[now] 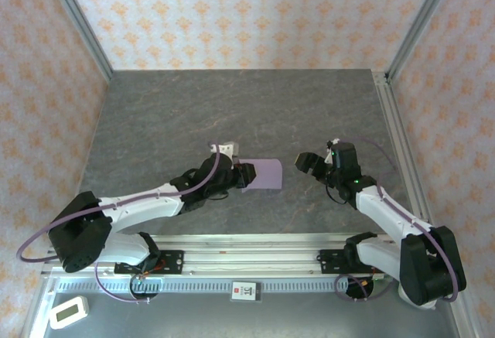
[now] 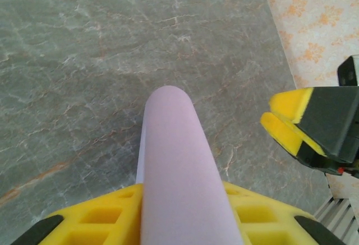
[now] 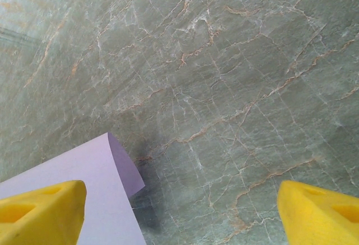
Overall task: Fold a paper plane with a square sheet of paper (pick it up from the middle)
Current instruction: First fold the square sheet of paper in half at the center of the table.
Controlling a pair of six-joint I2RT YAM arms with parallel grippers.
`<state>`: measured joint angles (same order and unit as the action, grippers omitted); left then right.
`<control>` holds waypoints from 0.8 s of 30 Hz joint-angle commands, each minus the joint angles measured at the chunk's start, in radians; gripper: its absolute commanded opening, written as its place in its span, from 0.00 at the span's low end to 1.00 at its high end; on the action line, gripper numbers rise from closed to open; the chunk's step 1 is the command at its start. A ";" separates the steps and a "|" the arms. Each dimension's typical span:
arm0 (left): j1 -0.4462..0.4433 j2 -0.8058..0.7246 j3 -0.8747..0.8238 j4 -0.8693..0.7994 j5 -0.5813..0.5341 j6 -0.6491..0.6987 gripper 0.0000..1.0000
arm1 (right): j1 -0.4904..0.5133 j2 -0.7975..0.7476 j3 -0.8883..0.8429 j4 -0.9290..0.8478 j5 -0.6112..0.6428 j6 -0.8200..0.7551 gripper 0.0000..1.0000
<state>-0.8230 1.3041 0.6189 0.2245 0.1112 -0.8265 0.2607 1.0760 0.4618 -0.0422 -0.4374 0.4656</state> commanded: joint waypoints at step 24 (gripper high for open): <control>-0.206 0.011 -0.226 0.258 -0.506 -0.626 0.34 | 0.038 0.101 -0.097 0.254 -0.236 0.141 0.82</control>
<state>-1.0119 1.2903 0.4038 0.4183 -0.3084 -1.3579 0.2794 1.1641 0.3775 0.1303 -0.6434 0.5663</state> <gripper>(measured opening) 0.337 0.820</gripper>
